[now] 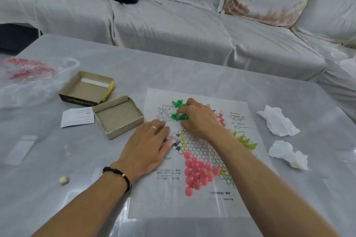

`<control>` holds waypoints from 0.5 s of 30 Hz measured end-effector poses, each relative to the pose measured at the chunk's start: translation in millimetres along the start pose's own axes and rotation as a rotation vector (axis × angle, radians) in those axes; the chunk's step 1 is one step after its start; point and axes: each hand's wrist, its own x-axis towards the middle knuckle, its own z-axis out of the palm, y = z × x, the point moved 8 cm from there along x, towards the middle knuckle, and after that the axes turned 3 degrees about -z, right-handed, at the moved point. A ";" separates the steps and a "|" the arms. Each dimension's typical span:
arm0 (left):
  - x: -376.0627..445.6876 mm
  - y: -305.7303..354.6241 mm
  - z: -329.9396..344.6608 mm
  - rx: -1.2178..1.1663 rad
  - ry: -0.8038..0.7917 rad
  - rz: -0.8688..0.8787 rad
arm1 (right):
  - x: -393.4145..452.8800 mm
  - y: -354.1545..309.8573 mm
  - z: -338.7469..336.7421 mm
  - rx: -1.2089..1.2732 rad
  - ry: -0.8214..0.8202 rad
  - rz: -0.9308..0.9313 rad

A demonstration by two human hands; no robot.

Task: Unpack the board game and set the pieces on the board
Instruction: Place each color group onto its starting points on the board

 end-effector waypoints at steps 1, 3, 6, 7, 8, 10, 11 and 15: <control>-0.5 -1.2 0.6 -0.009 0.005 -0.003 | 2.6 -2.2 1.3 -0.047 -0.001 -0.018; -0.8 -1.8 1.1 -0.026 0.008 -0.004 | 7.0 -4.2 1.6 -0.119 0.004 -0.039; -0.7 -1.8 1.1 -0.032 0.014 -0.008 | 11.4 -2.5 2.3 -0.112 -0.012 -0.053; -0.6 -2.2 1.3 -0.033 0.018 -0.008 | 11.6 -0.7 1.2 -0.074 -0.008 -0.052; -0.7 -2.5 1.5 -0.035 0.022 -0.009 | 10.9 2.1 -1.3 -0.012 0.008 -0.039; -0.9 -2.6 2.1 -0.035 0.025 -0.007 | 6.3 11.7 -11.6 0.152 0.094 0.022; -0.5 -2.3 2.3 -0.034 0.027 -0.003 | 2.4 18.2 -17.6 0.230 0.149 0.061; -0.9 -1.8 2.7 -0.040 0.032 0.006 | -18.9 43.8 -31.6 0.423 0.278 0.185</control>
